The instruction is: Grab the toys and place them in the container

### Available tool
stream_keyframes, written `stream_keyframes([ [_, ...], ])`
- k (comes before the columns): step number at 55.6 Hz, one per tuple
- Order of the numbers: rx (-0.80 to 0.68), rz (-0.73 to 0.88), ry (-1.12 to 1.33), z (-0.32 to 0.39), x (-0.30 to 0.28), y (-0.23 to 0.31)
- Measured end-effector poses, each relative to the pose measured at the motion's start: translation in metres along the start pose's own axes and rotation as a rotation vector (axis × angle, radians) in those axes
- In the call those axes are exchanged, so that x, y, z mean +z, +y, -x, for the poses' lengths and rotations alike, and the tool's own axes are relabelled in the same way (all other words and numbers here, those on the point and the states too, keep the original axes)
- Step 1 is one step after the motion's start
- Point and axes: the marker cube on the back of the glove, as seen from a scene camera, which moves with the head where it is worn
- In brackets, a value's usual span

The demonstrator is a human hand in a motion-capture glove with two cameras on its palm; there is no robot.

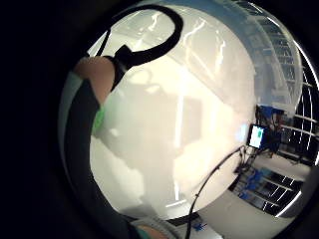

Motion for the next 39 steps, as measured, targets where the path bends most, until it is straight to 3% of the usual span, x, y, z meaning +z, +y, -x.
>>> stream_keyframes([
  [7,0.086,-0.01,0.073,0.002,0.018,-0.006],
  [12,-0.06,-0.027,-0.062,0.02,0.016,-0.003],
  [18,-0.113,-0.04,-0.082,0.019,0.016,-0.001],
  [24,-0.038,-0.051,-0.016,0.006,0.008,-0.003],
  [30,-0.217,-0.081,-0.118,0.005,-0.033,0.004],
  [39,-0.267,-0.247,-0.157,-0.049,-0.151,0.01],
])
